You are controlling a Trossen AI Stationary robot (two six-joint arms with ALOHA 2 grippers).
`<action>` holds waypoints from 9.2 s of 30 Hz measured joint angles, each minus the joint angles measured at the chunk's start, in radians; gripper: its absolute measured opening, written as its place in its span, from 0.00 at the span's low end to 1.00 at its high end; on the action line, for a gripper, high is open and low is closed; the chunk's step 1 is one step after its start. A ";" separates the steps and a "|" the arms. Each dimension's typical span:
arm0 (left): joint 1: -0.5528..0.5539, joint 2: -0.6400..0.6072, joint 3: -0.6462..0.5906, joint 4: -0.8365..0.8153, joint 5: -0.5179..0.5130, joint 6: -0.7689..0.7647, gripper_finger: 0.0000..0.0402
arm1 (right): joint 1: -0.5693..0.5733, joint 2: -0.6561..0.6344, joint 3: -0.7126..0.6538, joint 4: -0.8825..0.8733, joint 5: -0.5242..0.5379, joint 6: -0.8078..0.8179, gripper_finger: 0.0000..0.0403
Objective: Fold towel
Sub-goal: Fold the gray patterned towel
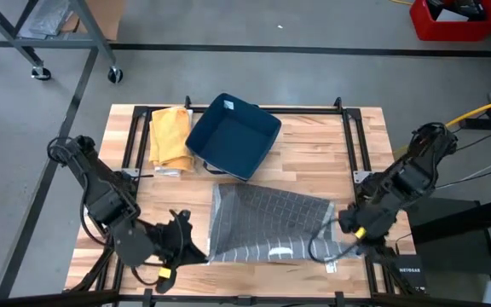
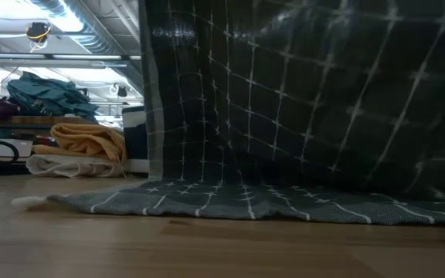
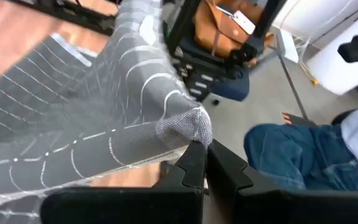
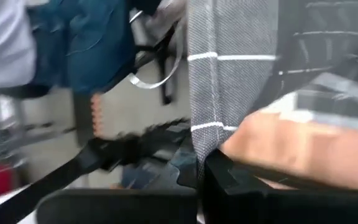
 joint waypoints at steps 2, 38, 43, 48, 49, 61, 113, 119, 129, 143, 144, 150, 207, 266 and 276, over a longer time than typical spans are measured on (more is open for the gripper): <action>-0.013 0.008 0.000 0.001 0.000 -0.020 0.00 | 0.043 0.002 0.000 0.030 -0.031 0.055 0.00; -0.119 0.231 0.000 0.008 -0.047 -0.385 0.00 | 0.383 0.249 0.001 0.231 0.221 0.217 0.00; -0.099 0.231 0.000 -0.090 -0.120 -0.388 0.00 | 0.382 0.249 0.001 -0.013 0.298 0.188 0.00; -0.065 0.231 0.000 -0.233 -0.163 -0.436 0.00 | 0.382 0.249 0.001 -0.226 0.452 0.189 0.00; -0.060 0.231 0.000 -0.260 -0.180 -0.443 0.00 | 0.382 0.249 0.001 -0.258 0.480 0.189 0.00; 0.018 0.250 -0.001 -0.494 -0.243 -0.514 0.00 | 0.291 0.235 -0.131 -0.337 0.619 0.094 0.00; 0.176 0.402 -0.013 -0.570 -0.076 -0.583 0.27 | 0.140 0.028 -0.596 -0.068 0.528 0.059 0.17; 0.153 0.402 -0.013 -0.400 -0.063 -0.457 0.27 | 0.140 0.028 -0.596 0.073 0.614 -0.056 0.17; 0.154 0.402 -0.013 -0.234 -0.068 -0.328 0.27 | 0.080 0.028 -0.596 0.090 0.789 -0.077 0.17; 0.155 0.402 -0.013 -0.177 -0.078 -0.255 0.27 | -0.294 0.028 -0.729 0.354 0.461 -0.311 0.17; 0.155 0.402 -0.013 -0.177 -0.079 -0.249 0.27 | -0.318 0.028 -0.749 0.372 0.440 -0.323 0.17; 0.155 0.402 -0.013 -0.178 -0.079 -0.202 0.27 | -0.449 0.028 -0.827 0.431 0.356 -0.382 0.17; 0.155 0.402 -0.012 -0.178 -0.085 -0.184 0.27 | -0.582 0.028 -0.892 0.455 -0.089 -0.378 0.01; 0.152 0.399 -0.030 -0.170 -0.086 -0.300 0.27 | 0.311 0.028 -0.891 0.827 0.476 0.481 0.09; 0.087 0.401 -0.291 -0.020 -0.020 -0.905 0.27 | 0.174 0.028 -0.891 0.868 0.554 0.488 0.09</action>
